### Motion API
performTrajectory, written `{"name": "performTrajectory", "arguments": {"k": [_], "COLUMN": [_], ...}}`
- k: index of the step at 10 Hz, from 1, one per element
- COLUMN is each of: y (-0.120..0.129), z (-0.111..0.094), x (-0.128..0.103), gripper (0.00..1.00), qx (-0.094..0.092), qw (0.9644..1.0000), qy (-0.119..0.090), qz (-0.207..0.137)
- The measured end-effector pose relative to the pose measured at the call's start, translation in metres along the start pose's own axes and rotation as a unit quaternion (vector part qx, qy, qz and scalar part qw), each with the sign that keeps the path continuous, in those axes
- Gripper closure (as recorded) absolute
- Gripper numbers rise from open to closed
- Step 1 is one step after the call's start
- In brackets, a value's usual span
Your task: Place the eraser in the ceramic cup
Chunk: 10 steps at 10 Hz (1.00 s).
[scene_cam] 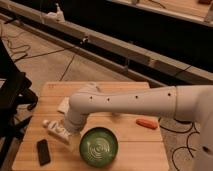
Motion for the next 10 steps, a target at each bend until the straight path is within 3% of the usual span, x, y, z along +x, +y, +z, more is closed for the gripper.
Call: {"name": "performTrajectory", "arguments": {"k": [2, 3, 5, 6, 7, 8, 10], "y": [-0.009, -0.012, -0.021, -0.024, -0.025, -0.027, -0.027], "z": [0.028, 0.039, 0.058, 0.064, 0.071, 0.078, 0.083], "x": [-0.024, -0.036, -0.06, -0.07, -0.082, -0.096, -0.106], "gripper": [0.2, 0.2, 0.2, 0.2, 0.2, 0.2, 0.2], "qx": [-0.031, -0.048, -0.079, -0.092, -0.106, -0.121, -0.135], "qw": [0.9985, 0.9962, 0.9873, 0.9817, 0.9734, 0.9613, 0.9498], "qy": [-0.015, -0.025, -0.055, -0.068, -0.08, -0.093, -0.1], "qz": [-0.042, -0.069, -0.126, -0.152, -0.186, -0.229, -0.264]}}
